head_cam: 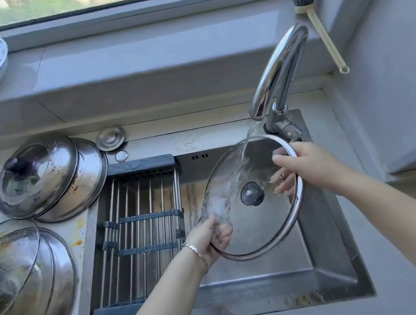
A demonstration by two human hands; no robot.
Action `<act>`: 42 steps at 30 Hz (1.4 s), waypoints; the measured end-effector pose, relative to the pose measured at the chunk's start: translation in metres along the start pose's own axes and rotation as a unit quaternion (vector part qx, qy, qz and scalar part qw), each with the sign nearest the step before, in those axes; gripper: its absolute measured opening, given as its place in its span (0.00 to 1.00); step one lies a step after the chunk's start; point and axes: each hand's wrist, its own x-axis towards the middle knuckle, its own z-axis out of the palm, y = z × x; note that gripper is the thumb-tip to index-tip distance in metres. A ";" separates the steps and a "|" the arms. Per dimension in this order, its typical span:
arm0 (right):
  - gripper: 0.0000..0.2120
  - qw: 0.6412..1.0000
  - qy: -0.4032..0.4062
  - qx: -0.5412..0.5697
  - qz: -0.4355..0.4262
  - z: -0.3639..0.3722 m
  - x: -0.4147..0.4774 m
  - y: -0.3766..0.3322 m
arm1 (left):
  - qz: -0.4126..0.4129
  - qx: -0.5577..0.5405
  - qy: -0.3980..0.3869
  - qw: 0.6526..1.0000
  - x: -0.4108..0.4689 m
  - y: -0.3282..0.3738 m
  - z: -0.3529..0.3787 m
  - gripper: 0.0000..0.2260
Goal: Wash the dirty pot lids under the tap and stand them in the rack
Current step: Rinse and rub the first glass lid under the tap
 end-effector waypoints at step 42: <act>0.06 0.924 0.066 -0.275 -0.258 0.074 -0.042 0.014 | 0.190 0.173 0.060 0.964 -0.085 0.045 0.021 0.14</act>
